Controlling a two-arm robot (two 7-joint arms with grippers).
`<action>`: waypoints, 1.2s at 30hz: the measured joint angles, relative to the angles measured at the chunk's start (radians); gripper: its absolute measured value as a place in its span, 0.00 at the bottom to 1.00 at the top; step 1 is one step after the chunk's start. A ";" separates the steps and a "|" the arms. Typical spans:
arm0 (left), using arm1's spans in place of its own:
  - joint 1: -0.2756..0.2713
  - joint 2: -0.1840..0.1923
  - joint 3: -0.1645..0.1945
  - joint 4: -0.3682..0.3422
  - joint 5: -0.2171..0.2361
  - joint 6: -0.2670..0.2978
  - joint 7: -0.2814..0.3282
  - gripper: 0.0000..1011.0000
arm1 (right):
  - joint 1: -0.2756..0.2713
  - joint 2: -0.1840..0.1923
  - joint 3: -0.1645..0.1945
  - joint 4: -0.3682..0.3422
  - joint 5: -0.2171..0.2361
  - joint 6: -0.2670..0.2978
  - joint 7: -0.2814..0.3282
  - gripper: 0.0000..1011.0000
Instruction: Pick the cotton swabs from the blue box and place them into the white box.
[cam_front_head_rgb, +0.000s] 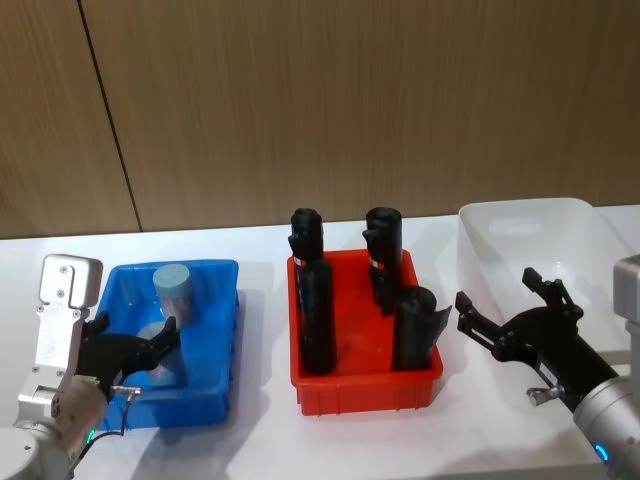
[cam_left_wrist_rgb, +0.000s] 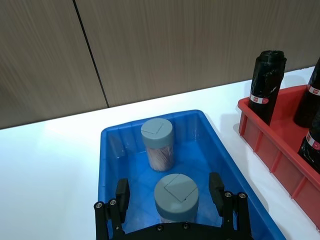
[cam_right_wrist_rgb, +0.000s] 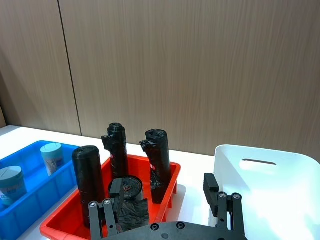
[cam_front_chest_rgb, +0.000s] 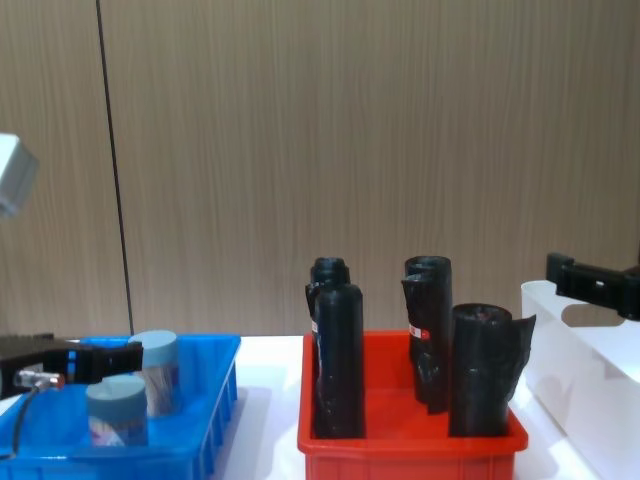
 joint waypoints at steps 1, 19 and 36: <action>-0.004 -0.003 0.000 0.010 -0.001 0.000 -0.004 0.99 | 0.000 0.000 0.000 0.000 0.000 0.000 0.000 0.99; -0.083 -0.057 0.006 0.178 0.004 -0.015 -0.096 0.99 | 0.000 0.000 0.000 0.000 0.000 0.000 0.000 0.99; -0.122 -0.085 0.007 0.262 0.012 -0.012 -0.129 0.99 | 0.000 0.000 0.000 0.000 0.000 0.000 0.000 0.99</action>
